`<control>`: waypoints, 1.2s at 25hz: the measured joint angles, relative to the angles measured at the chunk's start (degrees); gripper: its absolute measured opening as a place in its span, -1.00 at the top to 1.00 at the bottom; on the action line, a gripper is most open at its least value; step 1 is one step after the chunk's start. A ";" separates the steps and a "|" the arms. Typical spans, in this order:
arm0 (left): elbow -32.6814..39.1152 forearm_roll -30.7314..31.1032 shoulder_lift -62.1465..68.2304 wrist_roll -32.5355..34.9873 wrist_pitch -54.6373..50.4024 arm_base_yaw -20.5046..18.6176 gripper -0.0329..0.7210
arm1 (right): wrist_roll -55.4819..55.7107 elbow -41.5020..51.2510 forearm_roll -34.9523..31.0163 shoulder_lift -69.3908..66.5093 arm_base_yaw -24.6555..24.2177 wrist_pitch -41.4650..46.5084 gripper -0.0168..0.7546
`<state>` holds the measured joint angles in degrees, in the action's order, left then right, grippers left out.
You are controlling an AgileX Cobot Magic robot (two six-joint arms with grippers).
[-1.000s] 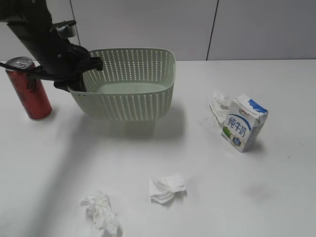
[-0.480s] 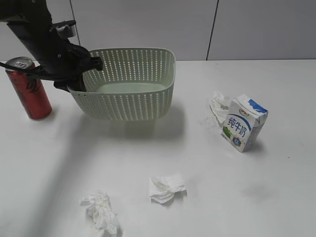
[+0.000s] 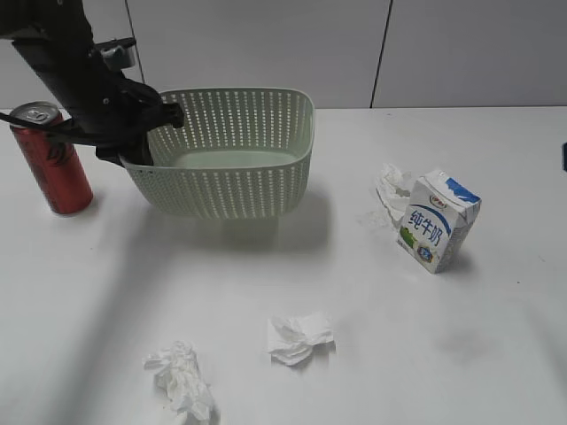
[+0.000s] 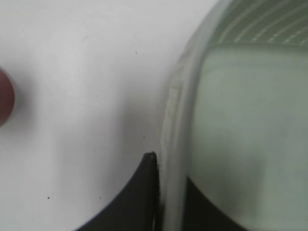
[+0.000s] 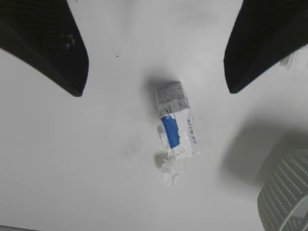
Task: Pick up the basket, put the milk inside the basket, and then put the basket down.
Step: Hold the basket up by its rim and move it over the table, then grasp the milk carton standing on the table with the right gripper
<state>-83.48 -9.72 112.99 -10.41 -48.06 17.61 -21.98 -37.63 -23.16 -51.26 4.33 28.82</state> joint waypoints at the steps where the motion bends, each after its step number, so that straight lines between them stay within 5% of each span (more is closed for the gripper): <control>1: 0.00 0.00 0.00 0.00 -0.17 0.00 0.90 | -0.57 -1.25 0.00 -2.89 0.78 0.39 -0.79; 8: 0.00 0.23 0.00 0.00 -0.78 0.00 0.90 | -1.88 -9.17 4.08 -17.61 7.61 0.77 -0.77; 23: 0.00 0.38 0.00 0.00 -1.27 0.00 0.90 | -1.95 -17.68 6.67 -40.60 7.96 -10.23 -0.58; 30: 0.00 0.47 0.00 0.00 -1.27 0.00 0.90 | -1.95 -22.19 2.94 -49.93 7.96 -15.64 -0.45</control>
<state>-83.48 -9.25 112.99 -10.41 -49.33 17.61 -23.92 -59.82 -20.22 -101.18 12.28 13.18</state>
